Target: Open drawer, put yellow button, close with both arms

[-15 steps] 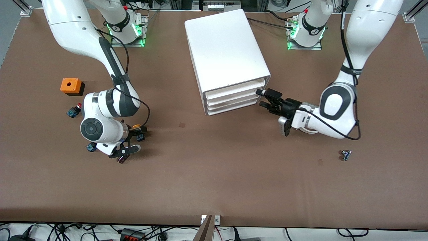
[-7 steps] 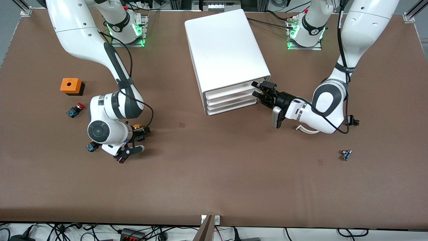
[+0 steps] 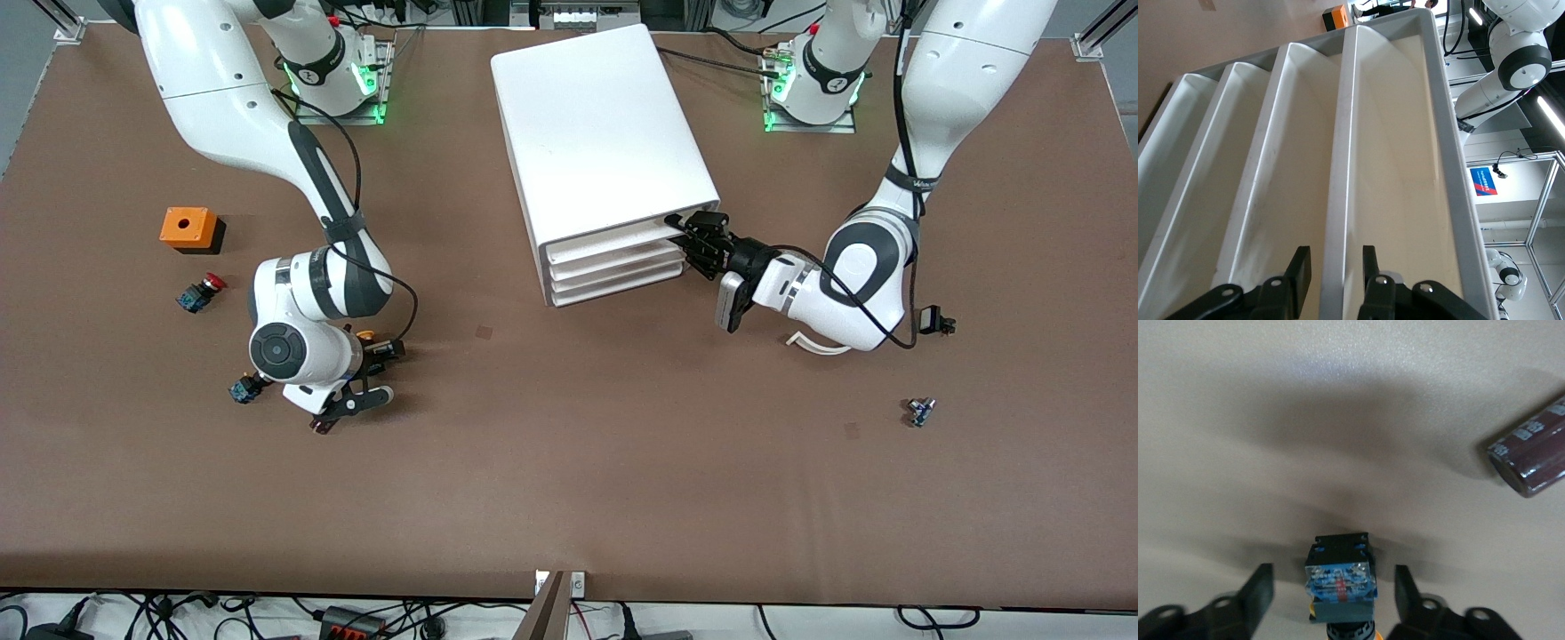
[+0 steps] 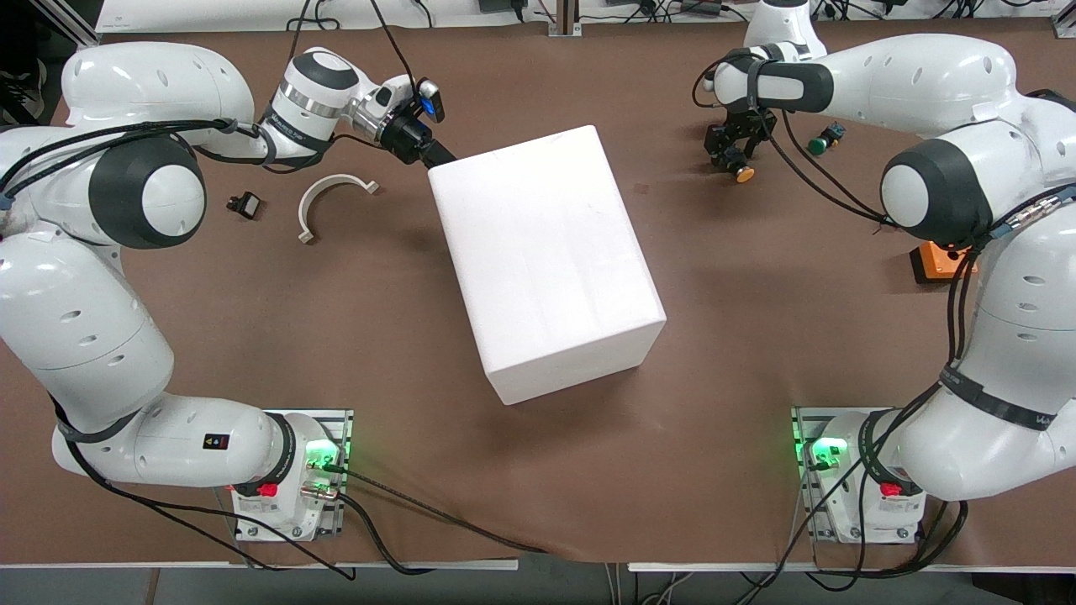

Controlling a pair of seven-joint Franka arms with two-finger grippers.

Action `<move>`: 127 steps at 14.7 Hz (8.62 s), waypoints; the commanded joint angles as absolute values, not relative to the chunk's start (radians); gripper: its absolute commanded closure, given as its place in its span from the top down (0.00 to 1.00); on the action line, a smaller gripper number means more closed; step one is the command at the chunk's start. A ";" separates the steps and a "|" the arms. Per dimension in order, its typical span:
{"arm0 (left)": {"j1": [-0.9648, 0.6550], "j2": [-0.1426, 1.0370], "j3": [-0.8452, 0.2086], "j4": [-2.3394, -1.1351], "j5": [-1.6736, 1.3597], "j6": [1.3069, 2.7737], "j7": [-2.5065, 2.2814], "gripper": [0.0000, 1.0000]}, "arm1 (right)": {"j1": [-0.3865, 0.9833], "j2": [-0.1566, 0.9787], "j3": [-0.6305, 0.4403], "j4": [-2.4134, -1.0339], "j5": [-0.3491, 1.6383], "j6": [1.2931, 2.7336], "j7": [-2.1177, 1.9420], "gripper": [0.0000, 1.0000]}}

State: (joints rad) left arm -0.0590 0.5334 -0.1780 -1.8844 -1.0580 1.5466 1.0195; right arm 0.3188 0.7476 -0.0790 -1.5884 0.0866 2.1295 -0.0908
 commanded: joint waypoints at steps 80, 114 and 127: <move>-0.293 0.650 -0.104 -1.265 -0.143 1.772 -0.555 1.00 | 0.464 0.735 -0.267 -0.894 0.123 1.602 0.184 1.00; -0.426 0.474 -0.239 -1.586 -0.107 1.775 -0.730 1.00 | 0.018 0.101 -0.083 -1.531 -0.002 1.592 -0.071 1.00; -0.072 0.368 -0.232 -1.387 0.114 1.588 -0.260 1.00 | 0.015 -0.051 -0.081 -1.744 -0.003 1.690 -0.044 1.00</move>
State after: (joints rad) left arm -0.1172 0.4216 -0.2218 -1.3962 0.0894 1.6348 -0.3722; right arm 0.0166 -0.0275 -0.0886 -1.7192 0.0156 1.6792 -0.0286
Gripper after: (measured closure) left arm 0.000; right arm 0.000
